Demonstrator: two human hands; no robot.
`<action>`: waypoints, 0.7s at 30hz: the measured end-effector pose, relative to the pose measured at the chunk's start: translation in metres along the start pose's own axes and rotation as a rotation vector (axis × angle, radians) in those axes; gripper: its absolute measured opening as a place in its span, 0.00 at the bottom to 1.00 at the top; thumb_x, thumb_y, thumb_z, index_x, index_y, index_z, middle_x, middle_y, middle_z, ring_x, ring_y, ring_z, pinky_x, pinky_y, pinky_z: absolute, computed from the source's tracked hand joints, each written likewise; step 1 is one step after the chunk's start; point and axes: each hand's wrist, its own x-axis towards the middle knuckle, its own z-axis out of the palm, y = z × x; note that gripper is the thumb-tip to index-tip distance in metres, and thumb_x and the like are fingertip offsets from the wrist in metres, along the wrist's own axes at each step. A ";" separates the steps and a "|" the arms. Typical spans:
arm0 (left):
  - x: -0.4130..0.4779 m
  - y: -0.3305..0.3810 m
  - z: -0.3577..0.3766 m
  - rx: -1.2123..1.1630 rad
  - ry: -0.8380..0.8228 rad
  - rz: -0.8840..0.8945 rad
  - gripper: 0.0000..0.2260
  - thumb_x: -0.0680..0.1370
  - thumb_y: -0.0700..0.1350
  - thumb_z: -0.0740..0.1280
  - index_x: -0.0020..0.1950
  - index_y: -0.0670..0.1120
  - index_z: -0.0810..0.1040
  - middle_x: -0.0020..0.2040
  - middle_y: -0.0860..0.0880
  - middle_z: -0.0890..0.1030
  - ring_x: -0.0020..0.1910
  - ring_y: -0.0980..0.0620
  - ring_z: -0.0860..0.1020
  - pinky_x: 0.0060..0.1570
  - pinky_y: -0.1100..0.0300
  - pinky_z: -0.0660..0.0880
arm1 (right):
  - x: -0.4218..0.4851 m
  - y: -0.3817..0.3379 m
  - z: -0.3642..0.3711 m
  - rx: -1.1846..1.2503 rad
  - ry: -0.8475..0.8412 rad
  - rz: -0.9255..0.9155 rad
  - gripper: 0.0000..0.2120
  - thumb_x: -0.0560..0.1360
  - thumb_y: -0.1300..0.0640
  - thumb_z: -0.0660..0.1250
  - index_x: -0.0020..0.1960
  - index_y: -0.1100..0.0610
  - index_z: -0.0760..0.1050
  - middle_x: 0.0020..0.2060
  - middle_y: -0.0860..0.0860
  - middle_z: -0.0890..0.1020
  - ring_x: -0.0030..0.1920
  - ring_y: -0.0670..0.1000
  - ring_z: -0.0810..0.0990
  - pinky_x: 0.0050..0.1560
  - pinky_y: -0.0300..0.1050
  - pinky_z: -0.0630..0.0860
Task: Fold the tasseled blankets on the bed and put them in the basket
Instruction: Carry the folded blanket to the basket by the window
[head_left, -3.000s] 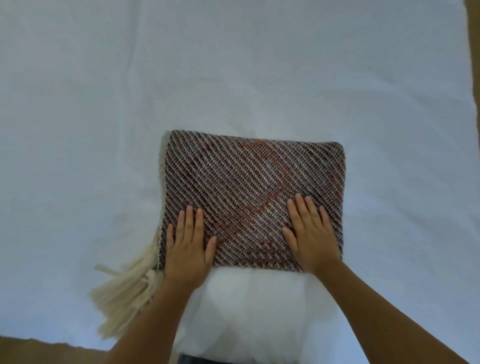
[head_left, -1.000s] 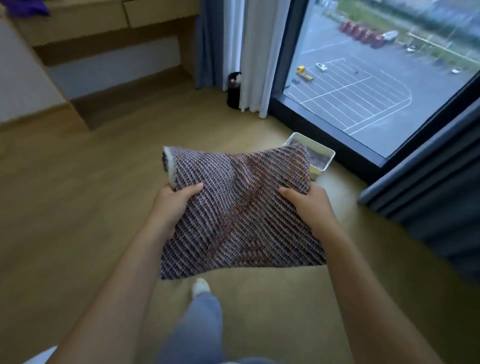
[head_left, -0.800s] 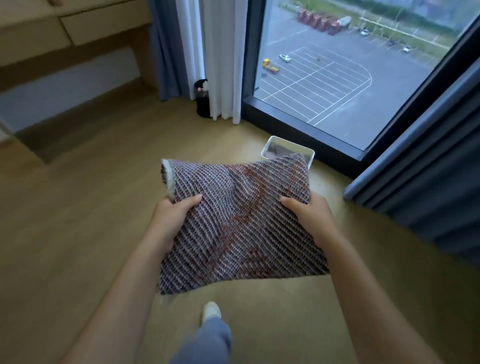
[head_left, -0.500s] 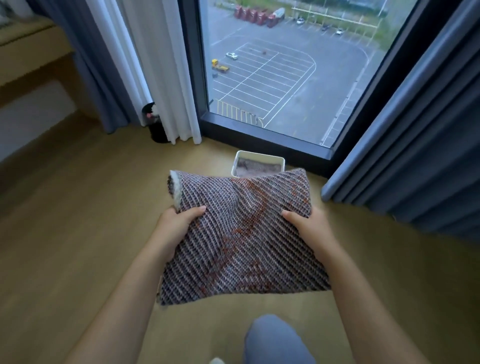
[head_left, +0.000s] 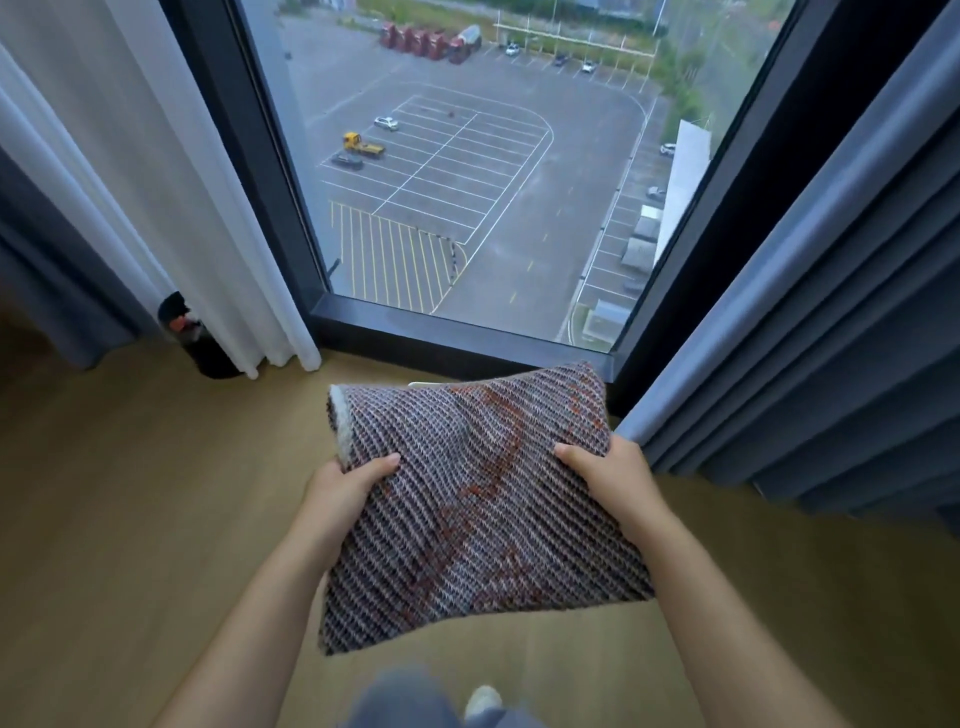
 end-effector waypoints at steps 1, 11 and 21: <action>0.018 0.007 0.003 0.005 0.002 -0.006 0.14 0.72 0.46 0.72 0.54 0.46 0.75 0.46 0.47 0.82 0.45 0.46 0.81 0.47 0.55 0.76 | 0.017 -0.004 0.002 0.010 -0.007 0.007 0.08 0.71 0.47 0.68 0.49 0.46 0.75 0.46 0.45 0.81 0.48 0.49 0.79 0.53 0.49 0.75; 0.216 0.069 0.053 0.113 -0.129 -0.114 0.14 0.73 0.45 0.71 0.56 0.45 0.75 0.46 0.47 0.81 0.46 0.46 0.81 0.52 0.52 0.76 | 0.186 -0.033 0.026 0.008 0.126 0.170 0.10 0.72 0.52 0.68 0.53 0.53 0.75 0.45 0.48 0.79 0.45 0.48 0.77 0.49 0.46 0.72; 0.376 0.093 0.136 0.209 -0.242 -0.109 0.08 0.75 0.42 0.68 0.53 0.49 0.76 0.45 0.50 0.81 0.46 0.49 0.80 0.54 0.55 0.74 | 0.323 -0.018 0.009 -0.062 0.274 0.245 0.04 0.73 0.54 0.68 0.47 0.51 0.74 0.44 0.49 0.79 0.44 0.51 0.76 0.48 0.44 0.71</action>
